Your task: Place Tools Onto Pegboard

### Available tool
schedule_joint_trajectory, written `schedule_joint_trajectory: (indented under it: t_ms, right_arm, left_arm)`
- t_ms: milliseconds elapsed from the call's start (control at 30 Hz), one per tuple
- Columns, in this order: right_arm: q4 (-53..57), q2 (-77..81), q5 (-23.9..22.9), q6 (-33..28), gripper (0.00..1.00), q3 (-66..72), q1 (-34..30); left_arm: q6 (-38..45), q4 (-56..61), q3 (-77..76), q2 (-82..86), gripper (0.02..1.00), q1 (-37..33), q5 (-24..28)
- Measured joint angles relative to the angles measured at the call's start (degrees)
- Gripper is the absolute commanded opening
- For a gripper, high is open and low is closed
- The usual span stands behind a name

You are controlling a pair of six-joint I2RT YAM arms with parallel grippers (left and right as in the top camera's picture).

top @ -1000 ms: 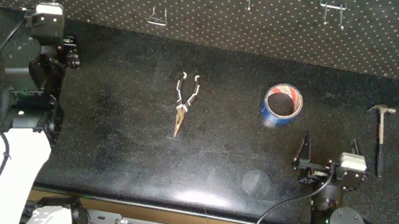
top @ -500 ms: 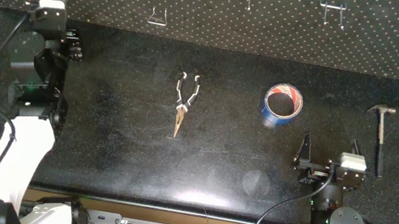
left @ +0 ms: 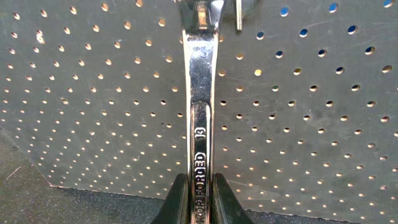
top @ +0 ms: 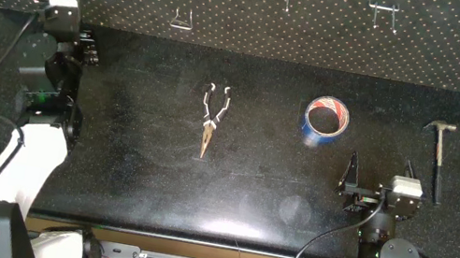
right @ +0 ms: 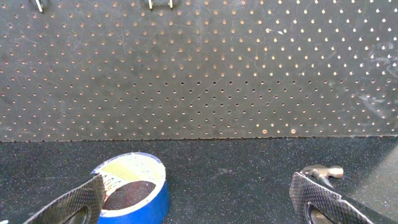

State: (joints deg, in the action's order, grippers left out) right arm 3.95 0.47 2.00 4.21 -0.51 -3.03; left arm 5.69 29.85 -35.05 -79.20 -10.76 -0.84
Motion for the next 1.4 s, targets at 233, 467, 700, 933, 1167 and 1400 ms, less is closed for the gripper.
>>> schedule_joint_trajectory:
  t_ms: [233,467,700,933,1167,1400]
  right_arm:
    - [-0.02,0.0,0.0,0.0,0.976,0.0,0.0]
    - [0.0,0.0,0.0,0.0,0.974,0.0,0.0]
    - [0.0,0.0,0.0,0.0,0.976,0.0,0.0]
    - [-0.02,0.04,0.0,0.0,0.976,0.04,0.0]
    - [-0.02,0.0,-0.22,0.0,0.976,0.04,0.0]
    - [-0.02,0.0,-0.22,0.0,0.976,0.04,0.0]
  left_arm:
    - [0.0,0.92,-0.98,-3.45,0.031,0.0,1.07]
    - [-0.61,1.09,-4.57,-7.13,0.689,0.0,1.09]
    - [-1.05,-19.76,-5.6,0.5,0.969,0.0,1.14]
    - [-18.29,-84.76,-25.88,11.98,0.993,20.63,11.47]
    - [-41.9,-100.98,-59.67,-29.4,0.993,40.87,7.69]
    - [-37.0,-101.39,-60.3,-38.1,0.993,38.12,6.6]
